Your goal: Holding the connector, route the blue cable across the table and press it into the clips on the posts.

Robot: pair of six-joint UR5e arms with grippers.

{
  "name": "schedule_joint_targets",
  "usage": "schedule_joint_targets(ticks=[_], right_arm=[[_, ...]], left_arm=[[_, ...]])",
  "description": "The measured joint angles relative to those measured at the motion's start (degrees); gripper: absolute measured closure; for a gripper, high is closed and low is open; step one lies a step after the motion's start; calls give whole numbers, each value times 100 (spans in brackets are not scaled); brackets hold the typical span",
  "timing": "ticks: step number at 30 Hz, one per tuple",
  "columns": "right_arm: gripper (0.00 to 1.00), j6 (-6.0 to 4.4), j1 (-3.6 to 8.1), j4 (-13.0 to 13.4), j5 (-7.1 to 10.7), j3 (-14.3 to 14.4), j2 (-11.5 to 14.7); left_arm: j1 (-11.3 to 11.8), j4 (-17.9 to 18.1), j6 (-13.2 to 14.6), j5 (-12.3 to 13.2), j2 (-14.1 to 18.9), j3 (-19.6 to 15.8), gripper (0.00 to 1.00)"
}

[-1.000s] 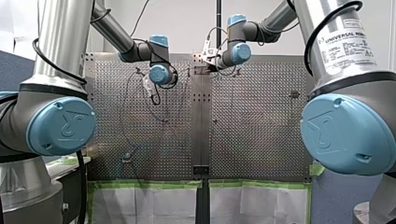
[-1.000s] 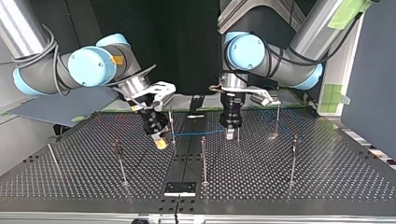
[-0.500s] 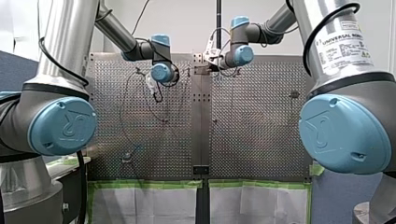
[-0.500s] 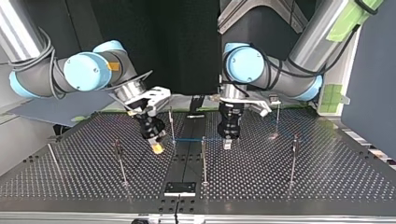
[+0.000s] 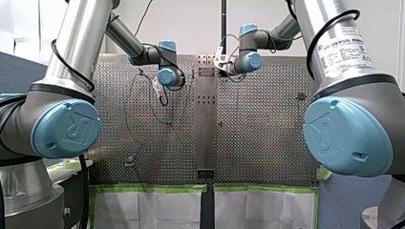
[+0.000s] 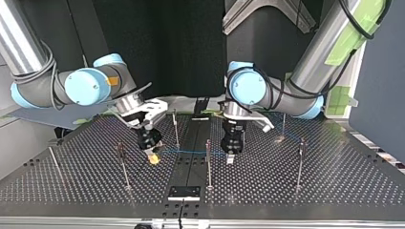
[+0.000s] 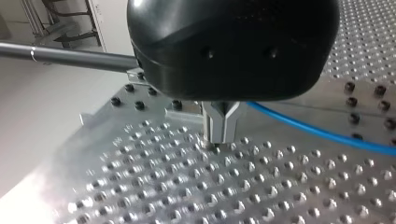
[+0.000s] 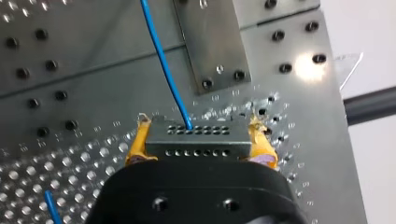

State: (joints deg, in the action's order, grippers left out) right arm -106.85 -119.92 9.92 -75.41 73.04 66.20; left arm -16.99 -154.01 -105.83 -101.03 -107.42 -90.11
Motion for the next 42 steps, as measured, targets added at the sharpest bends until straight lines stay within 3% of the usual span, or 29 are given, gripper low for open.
schedule_joint_targets(ticks=[7,16,18,19,20,21,22,23,24,25,26,35,42], right_arm=[[100,2,115,2,10,-217,-170],[100,25,189,-3,62,-283,-228],[100,37,196,-7,67,-283,-230],[100,43,198,-9,67,-284,-231],[100,50,199,-12,68,-284,-232],[100,56,199,-15,69,-284,-232],[100,63,200,-17,69,-284,-232],[100,70,202,-21,69,-284,-233],[100,74,202,-24,70,-284,-233],[100,77,202,-28,70,-285,-232],[100,81,202,-33,70,-284,-232],[100,147,202,-179,67,-284,-225],[100,255,202,-334,33,-285,-216]], left_arm=[[93,-41,-12,95,-264,288,100],[114,-174,-43,98,-285,327,100],[104,-231,-54,94,-284,327,95],[97,-274,-56,90,-284,327,74],[91,-305,-56,88,-284,327,62],[84,-337,-55,85,-284,326,62],[75,-387,-51,81,-280,326,41],[69,-430,-46,78,-276,326,28],[64,-473,-39,74,-270,326,28],[58,-530,-26,69,-257,325,5],[53,-575,-9,63,-243,325,0],[-35,-1038,57,-88,115,121,0],[-180,-1228,66,47,446,-178,0]])
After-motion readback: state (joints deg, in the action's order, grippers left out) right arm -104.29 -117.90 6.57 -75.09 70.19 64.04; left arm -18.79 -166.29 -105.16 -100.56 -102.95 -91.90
